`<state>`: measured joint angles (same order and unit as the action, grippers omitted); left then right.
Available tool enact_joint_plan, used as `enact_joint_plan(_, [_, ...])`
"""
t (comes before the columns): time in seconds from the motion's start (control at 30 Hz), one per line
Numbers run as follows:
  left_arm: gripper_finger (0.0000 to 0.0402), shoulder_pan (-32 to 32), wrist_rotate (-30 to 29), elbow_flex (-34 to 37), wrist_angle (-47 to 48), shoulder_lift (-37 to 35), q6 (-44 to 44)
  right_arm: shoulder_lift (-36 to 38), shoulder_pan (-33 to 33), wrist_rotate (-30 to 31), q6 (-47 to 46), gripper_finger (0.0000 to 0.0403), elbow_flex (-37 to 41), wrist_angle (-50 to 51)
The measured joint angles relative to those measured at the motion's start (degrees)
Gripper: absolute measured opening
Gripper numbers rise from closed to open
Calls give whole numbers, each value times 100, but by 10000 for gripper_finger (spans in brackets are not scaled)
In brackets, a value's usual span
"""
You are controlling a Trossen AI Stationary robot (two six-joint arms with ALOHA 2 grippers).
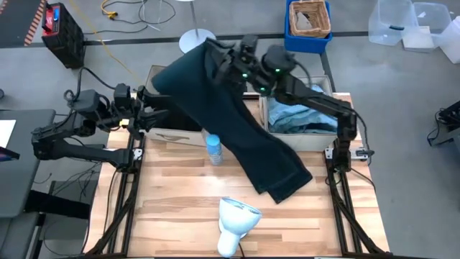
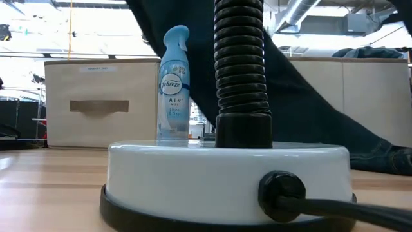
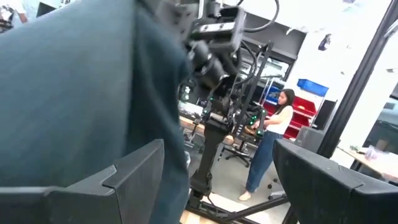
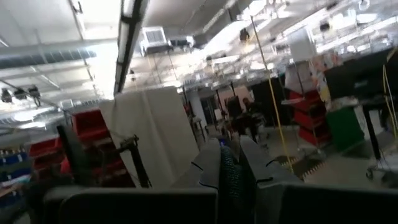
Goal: Sort clothes
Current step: Put the dark blue pants into the left laundry organizer
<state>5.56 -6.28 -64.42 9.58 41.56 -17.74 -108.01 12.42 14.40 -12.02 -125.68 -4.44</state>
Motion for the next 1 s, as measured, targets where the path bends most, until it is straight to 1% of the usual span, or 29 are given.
enact_joint_plan(0.23, [292, 0, -7, -1, 2, 0, 1, -648, 126, -259, -443, 29, -409, 185])
enact_joint_plan(0.37, [292, 0, -11, -1, 13, 0, 1, -951, 171, -272, -694, 29, -546, 257])
enact_joint_plan(0.53, [292, 0, -13, 0, 64, 0, 4, -1243, 250, -272, -1328, 29, -648, 573])
enact_joint_plan(0.57, [292, 0, -13, 0, 94, 0, 4, -1285, 269, -274, -1412, 36, -648, 597])
enact_joint_plan(0.63, [292, 0, -13, 0, 177, 0, 2, -1329, 280, -346, -1558, 65, -648, 597])
enact_joint_plan(0.77, [292, 0, -13, 0, 353, 2, -28, -1314, 274, -429, -1758, 146, -659, 722])
enact_joint_plan(0.87, [292, 0, -13, 0, 400, 0, -31, -1314, 282, -613, -1796, 204, -659, 776])
enact_joint_plan(0.93, [292, 0, -13, 0, 399, 4, -31, -1314, 299, -782, -1862, 234, -659, 848])
enact_joint_plan(1.0, [292, 0, -13, 0, 400, 5, -31, -1314, 311, -1041, -1943, 256, -659, 940])
